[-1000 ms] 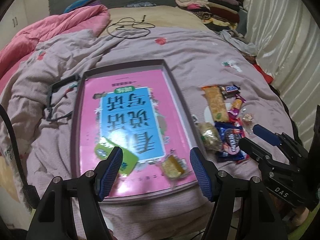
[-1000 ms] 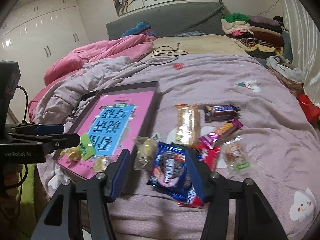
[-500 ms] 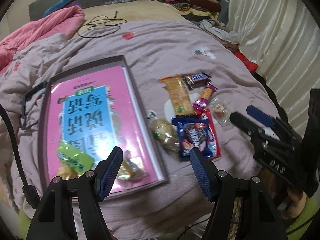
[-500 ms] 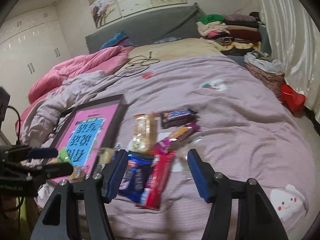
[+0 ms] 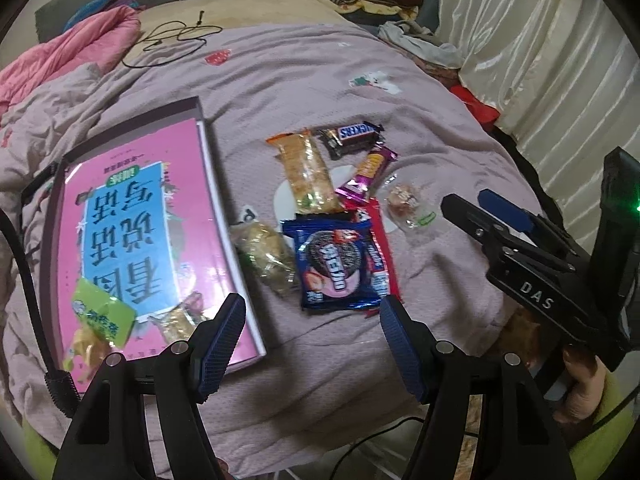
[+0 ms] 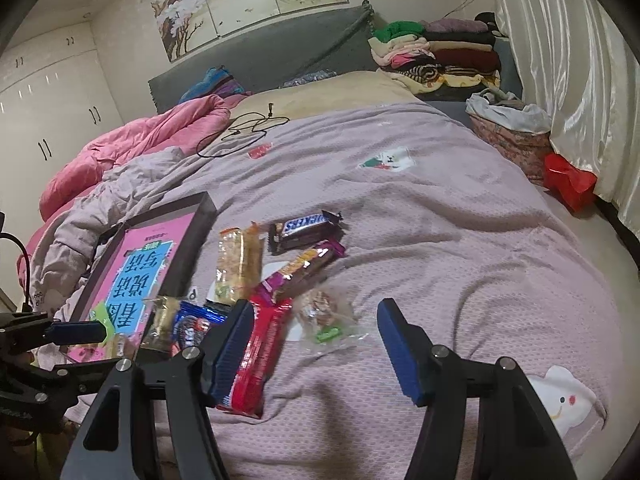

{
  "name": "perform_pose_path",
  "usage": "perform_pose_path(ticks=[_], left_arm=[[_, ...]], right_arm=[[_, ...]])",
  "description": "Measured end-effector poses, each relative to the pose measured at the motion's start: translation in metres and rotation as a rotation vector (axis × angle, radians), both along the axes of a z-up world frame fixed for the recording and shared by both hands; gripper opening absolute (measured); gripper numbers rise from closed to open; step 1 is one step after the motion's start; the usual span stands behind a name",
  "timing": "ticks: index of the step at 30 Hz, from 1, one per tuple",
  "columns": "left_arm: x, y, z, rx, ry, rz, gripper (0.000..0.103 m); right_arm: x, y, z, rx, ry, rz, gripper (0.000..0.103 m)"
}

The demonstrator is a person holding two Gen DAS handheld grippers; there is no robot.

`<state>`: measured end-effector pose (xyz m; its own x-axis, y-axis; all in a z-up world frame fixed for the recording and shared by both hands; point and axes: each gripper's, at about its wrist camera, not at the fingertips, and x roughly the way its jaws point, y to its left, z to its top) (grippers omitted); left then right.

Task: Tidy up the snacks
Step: 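Move both open tools back over the remaining snack pile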

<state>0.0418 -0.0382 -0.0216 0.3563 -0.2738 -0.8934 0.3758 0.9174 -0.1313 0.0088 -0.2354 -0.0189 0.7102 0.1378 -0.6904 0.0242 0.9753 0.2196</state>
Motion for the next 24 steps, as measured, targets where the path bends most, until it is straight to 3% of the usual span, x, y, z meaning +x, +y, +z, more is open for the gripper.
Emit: perform_pose_path(ticks=[8,15,24], left_arm=[[0.001,-0.017,-0.017,0.0,0.057,-0.012,0.071],[0.007,-0.028,-0.037,-0.002,0.117,-0.009,0.065],[0.026,-0.033,-0.055,0.022,0.123,0.028,0.06]], right_arm=[[0.002,-0.008,-0.011,0.011,0.017,-0.007,0.064],[0.003,-0.01,-0.017,0.015,0.026,0.009,0.064],[0.008,-0.011,-0.024,0.021,0.041,0.024,0.064]])
